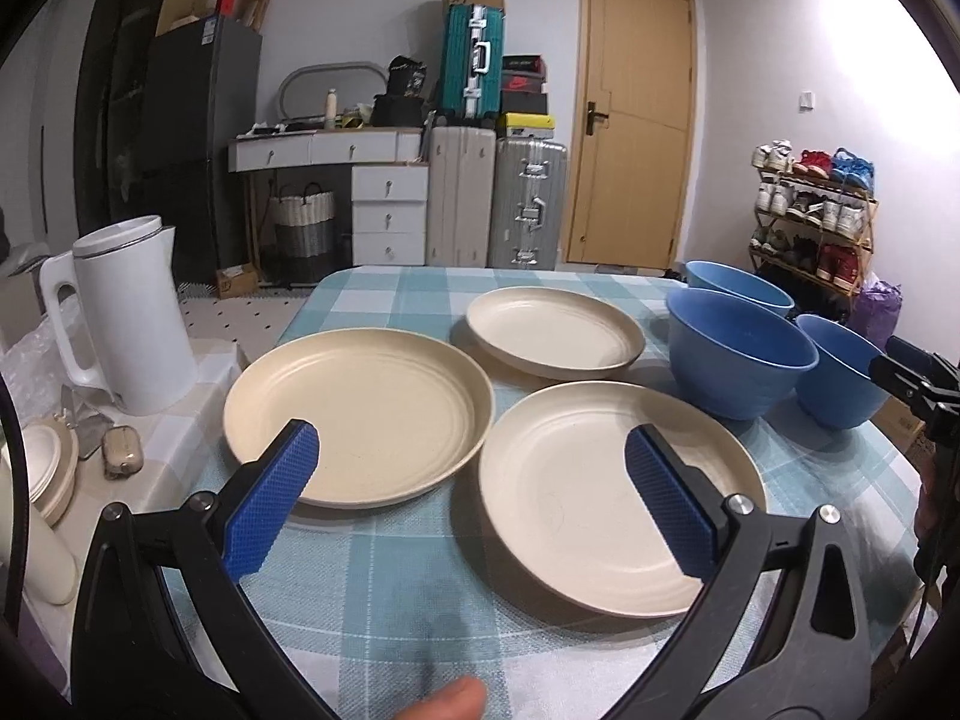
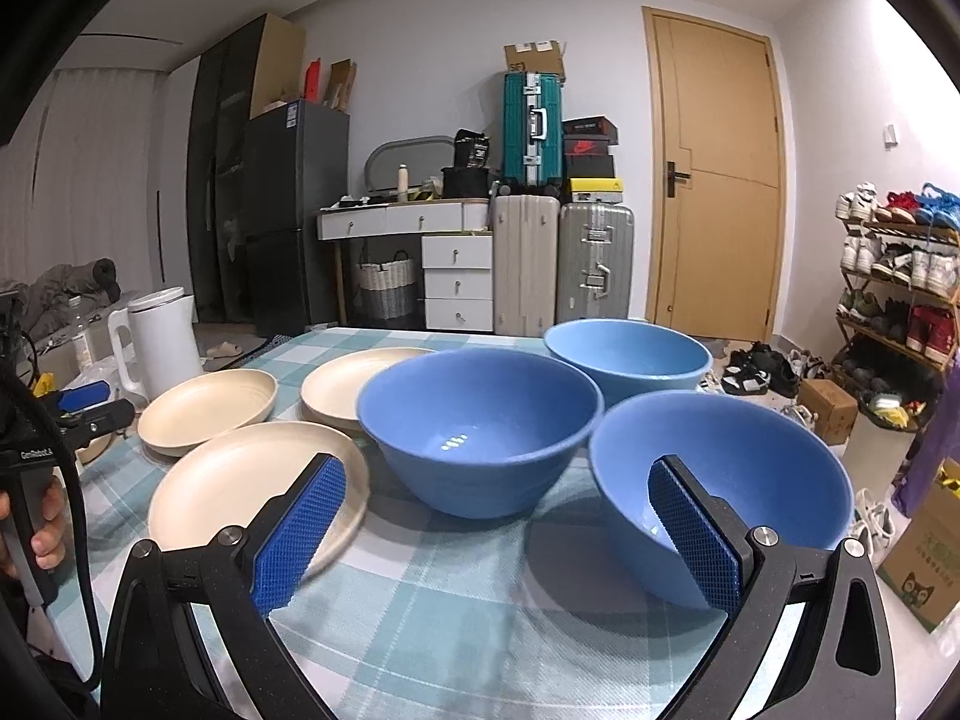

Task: Organize plates and bowls
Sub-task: 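Move both grippers toward the rim of the large cream plate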

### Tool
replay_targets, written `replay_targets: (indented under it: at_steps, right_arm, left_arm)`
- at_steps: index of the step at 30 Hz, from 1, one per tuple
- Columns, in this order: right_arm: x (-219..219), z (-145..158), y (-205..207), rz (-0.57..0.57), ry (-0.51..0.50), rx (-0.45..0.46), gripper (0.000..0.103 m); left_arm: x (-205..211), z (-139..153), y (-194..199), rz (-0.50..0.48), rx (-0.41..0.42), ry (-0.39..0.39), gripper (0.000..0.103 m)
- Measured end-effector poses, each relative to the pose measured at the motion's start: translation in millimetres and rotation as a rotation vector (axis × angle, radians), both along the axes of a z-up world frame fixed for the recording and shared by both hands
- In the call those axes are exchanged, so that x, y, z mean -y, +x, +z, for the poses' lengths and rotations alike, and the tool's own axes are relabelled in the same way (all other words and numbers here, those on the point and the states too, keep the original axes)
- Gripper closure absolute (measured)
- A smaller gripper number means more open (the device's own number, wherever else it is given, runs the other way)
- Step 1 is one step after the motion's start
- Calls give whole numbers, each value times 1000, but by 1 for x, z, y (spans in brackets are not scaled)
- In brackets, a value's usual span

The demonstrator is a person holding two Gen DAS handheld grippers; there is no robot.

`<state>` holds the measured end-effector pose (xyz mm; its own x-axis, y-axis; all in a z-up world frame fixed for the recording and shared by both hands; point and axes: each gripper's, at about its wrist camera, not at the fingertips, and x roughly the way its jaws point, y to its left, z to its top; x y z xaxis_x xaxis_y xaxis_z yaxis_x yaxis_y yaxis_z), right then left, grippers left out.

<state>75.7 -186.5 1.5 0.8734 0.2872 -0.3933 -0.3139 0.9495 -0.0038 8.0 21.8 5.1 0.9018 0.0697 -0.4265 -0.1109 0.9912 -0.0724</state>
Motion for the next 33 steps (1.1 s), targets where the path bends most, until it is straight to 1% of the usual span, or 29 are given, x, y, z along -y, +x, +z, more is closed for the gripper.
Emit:
replay_targets:
  at_steps: [5,10,15,23,33]
  right_arm:
    - [-17,8,8,30,-18,-13,0]
    - [-36,17,18,53,-24,-34,0]
    - [-55,30,27,81,-10,-45,0]
    - [-83,50,38,114,-14,-57,0]
    - [-118,60,61,148,-27,-94,0]
  left_arm:
    - [-12,6,0,50,-25,-15,1]
    - [-31,12,0,95,-61,-60,1]
    - [-51,19,-4,120,-60,-113,1]
    - [-74,25,-2,171,-114,-135,1]
    - [-88,25,7,207,-177,-151,1]
